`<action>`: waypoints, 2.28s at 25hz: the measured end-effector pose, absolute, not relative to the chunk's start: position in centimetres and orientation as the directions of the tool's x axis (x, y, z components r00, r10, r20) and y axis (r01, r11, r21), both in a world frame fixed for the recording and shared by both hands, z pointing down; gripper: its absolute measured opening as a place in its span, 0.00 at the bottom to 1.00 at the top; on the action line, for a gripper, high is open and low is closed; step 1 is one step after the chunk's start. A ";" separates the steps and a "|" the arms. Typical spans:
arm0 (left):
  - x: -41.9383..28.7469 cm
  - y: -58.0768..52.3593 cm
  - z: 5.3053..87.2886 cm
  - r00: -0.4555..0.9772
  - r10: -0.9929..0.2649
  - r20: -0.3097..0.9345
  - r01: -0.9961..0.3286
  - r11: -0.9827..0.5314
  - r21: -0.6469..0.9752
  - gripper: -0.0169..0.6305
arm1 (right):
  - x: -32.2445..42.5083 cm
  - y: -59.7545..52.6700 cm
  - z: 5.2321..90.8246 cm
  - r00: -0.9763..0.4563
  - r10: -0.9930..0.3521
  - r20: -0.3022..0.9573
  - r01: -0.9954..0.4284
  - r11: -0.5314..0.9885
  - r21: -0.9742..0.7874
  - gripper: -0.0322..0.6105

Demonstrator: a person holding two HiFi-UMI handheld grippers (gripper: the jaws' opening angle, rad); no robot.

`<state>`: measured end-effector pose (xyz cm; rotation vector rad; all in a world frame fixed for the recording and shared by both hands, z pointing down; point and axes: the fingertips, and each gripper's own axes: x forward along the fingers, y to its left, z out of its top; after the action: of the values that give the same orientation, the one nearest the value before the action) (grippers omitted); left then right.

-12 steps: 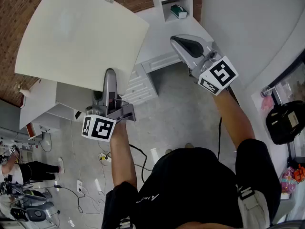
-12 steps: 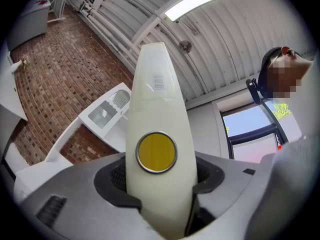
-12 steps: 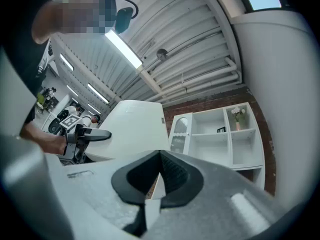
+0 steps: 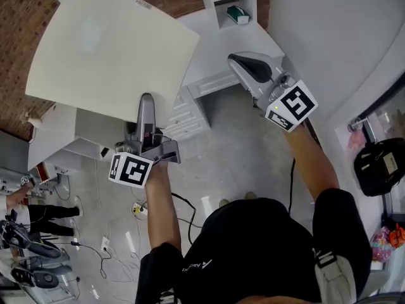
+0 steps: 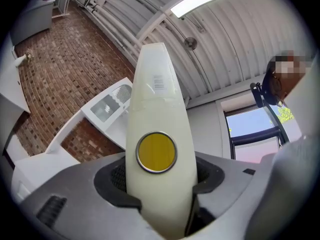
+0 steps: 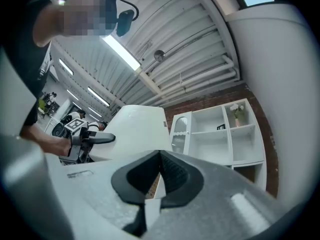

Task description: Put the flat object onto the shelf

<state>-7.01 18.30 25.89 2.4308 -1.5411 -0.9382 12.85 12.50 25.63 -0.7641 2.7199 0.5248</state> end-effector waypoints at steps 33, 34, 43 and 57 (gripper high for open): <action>-9.3 -7.6 23.9 0.456 -0.814 -0.360 -0.677 -0.580 0.453 0.42 | 10.4 -7.9 23.3 -0.793 -0.475 -0.381 -0.593 0.746 0.304 0.05; -10.2 -9.0 23.7 0.470 -0.808 -0.356 -0.668 -0.589 0.455 0.42 | 9.4 -9.1 22.9 -0.789 -0.481 -0.383 -0.600 0.739 0.308 0.05; -15.1 -17.3 22.7 0.580 -0.738 -0.345 -0.567 -0.670 0.479 0.42 | 2.9 -15.0 22.7 -0.761 -0.524 -0.382 -0.644 0.676 0.357 0.05; -14.7 -29.7 23.3 0.685 -0.679 -0.264 -0.406 -0.657 0.635 0.42 | 1.6 -23.3 21.9 -0.750 -0.517 -0.412 -0.661 0.585 0.470 0.05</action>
<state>-14.65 -29.69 23.31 2.3546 -0.8323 -0.6666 1.64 -23.27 21.90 -0.9774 2.5846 0.9090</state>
